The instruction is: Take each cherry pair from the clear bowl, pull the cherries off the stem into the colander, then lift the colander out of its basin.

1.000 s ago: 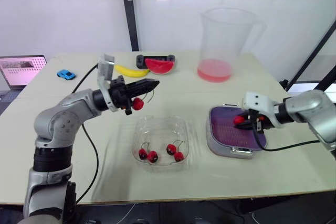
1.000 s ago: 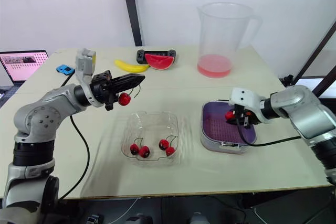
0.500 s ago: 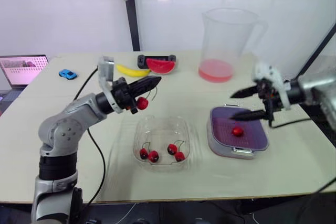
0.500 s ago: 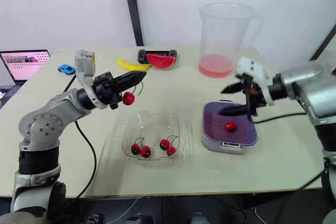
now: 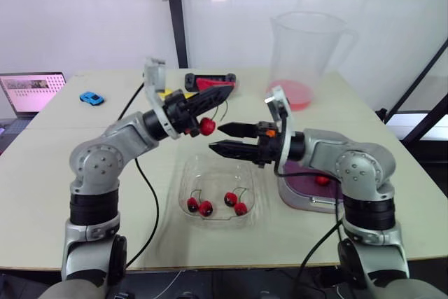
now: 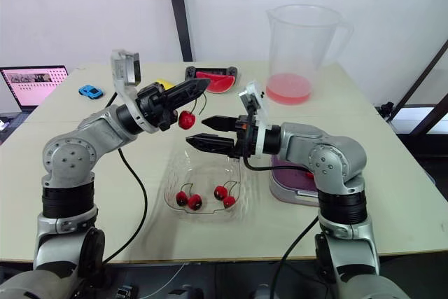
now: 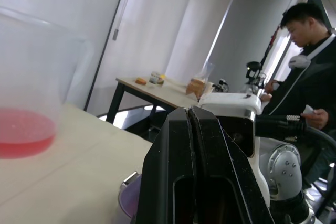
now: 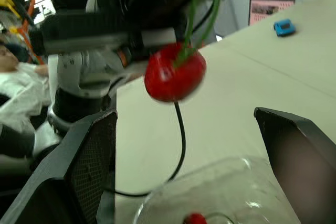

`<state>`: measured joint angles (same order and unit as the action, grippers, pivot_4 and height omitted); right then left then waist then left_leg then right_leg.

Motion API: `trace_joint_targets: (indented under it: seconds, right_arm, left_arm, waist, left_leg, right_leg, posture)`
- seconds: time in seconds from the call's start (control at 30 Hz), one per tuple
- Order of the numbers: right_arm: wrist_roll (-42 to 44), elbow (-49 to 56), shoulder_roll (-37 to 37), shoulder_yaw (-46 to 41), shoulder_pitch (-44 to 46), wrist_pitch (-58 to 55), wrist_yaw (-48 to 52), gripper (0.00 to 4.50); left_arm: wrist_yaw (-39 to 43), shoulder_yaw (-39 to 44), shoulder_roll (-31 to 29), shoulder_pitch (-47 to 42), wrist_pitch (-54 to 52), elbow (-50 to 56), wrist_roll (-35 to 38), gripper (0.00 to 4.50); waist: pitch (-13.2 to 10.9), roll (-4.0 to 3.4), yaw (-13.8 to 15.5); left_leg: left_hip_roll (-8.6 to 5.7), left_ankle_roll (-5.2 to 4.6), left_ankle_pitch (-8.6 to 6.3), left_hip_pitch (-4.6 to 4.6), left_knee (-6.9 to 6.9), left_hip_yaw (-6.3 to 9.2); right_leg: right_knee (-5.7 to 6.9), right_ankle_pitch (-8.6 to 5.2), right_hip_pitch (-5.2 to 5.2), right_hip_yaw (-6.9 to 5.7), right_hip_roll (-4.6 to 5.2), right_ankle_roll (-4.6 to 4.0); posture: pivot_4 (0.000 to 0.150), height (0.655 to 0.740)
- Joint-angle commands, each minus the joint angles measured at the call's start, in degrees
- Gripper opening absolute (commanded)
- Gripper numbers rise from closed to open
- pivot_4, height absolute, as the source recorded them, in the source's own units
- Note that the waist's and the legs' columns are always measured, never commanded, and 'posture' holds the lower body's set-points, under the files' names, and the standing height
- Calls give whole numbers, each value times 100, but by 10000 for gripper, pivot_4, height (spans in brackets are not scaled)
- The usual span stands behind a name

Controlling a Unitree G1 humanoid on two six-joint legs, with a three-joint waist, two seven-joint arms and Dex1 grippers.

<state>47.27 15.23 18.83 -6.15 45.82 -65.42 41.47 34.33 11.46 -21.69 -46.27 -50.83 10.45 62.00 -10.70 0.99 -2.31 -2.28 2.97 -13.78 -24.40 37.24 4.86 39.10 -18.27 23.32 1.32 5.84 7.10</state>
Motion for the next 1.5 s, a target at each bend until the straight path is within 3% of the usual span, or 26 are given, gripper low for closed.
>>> trace_joint_targets:
  seconds: [0.03, 0.1, 0.13, 0.2, 0.3, 0.7, 0.83, 1.1, 1.33, 1.5]
  right_arm:
    - [253, 123, -201, -71, 145, 154, -198, 44795]
    - [320, 79, -317, -58, 198, 186, -296, 44795]
    - [360, 62, -369, -58, 218, 197, -340, 42052]
    - [403, 42, -416, -6, 248, 215, -381, 35735]
    - [410, 25, -417, 79, 264, 265, -418, 20460]
    - [533, -49, -384, 120, 309, 302, -563, 20460]
    - [480, -16, -266, 180, 265, 280, -538, 8415]
    - [609, 37, -98, 238, 249, 208, -474, 8415]
    - [17, 318, 884, 1333, -111, 136, 42, 8415]
    - [185, 435, 1291, 1103, -260, 77, 248, 8415]
  left_arm:
    - [-81, 2, 27, -135, -22, 259, 189, 0]
    - [-87, 5, 9, -131, -39, 272, 195, 0]
    - [-84, 2, 3, -122, -45, 280, 196, 0]
    - [-58, -37, -4, -109, -35, 290, 173, 0]
    - [-75, -86, 28, -111, -15, 303, 170, 0]
    - [-27, -106, -12, -23, 19, 351, 153, 0]
    - [8, -109, -21, -2, 76, 338, 94, 0]
    - [41, -132, 12, 30, 165, 328, 17, 0]
    - [105, -188, 115, 68, 262, 296, -71, 0]
    - [85, -166, 109, 233, 321, 356, -63, 0]
  waist:
    - [0, 0, -12]
    - [0, 0, -22]
    - [0, 0, -23]
    - [0, 0, -23]
    - [0, 0, -22]
    - [0, 0, -23]
    - [0, 0, -22]
    - [0, 0, -21]
    - [1, 1, -14]
    - [0, 1, -15]
  left_leg:
    - [0, 0, 0, 0, -1, 0]
    - [0, 0, 0, 1, -2, 0]
    - [0, 0, 0, 1, -2, 0]
    - [-1, 0, 0, 2, -3, 0]
    - [-1, 0, 0, 1, -2, 0]
    - [-3, -1, 0, 2, -3, 0]
    - [-3, -1, 0, 1, -3, 0]
    - [-4, -1, -1, 1, -3, -1]
    - [-6, -2, -1, 1, -3, -1]
    - [-5, -4, -2, 2, -3, -2]
  right_leg:
    - [0, 0, 0, 0, 0, 0]
    - [0, 0, 1, 0, -2, 0]
    - [1, 0, 1, 0, -4, 0]
    - [1, 0, 1, 0, -4, 0]
    - [0, 0, 0, 0, -4, 0]
    - [1, 0, 1, 0, -5, 0]
    - [0, 0, 0, 0, -5, 0]
    - [0, 0, 1, 0, -5, 0]
    - [-1, 0, 0, -1, -5, 0]
    - [-4, 0, -2, 0, -6, 0]
  posture:
    - [1500, 7400]
    - [1500, 7400]
    - [1500, 7400]
    - [1500, 7400]
    - [1500, 7400]
    - [1500, 7400]
    - [1500, 7400]
    - [1500, 7400]
    - [1500, 7400]
    - [1500, 7400]
